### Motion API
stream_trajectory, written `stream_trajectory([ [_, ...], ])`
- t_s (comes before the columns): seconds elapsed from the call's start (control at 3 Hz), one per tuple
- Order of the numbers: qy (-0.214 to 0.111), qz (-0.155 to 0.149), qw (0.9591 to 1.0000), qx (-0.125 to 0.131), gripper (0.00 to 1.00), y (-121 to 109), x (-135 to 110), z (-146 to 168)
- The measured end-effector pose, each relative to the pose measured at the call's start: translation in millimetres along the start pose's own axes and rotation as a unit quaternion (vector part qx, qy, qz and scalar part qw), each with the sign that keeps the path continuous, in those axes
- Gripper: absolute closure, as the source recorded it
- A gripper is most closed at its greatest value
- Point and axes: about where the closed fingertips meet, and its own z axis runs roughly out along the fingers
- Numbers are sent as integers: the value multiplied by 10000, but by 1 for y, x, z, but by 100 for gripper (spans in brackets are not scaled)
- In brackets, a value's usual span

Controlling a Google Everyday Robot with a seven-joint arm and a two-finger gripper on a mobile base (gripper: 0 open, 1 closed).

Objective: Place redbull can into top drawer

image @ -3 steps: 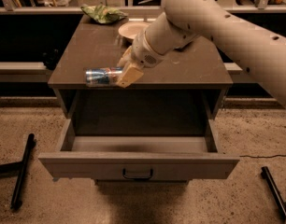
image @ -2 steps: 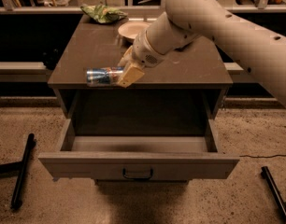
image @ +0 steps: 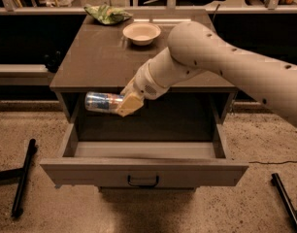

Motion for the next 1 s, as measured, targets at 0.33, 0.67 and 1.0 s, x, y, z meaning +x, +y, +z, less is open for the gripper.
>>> stream_trajectory([
  [0.33, 264, 722, 9969, -171, 100, 25, 32, 25],
  [0.67, 580, 1018, 9928, -233, 100, 28, 54, 47],
  [1.0, 949, 1274, 9872, -118, 99, 12, 88, 68],
])
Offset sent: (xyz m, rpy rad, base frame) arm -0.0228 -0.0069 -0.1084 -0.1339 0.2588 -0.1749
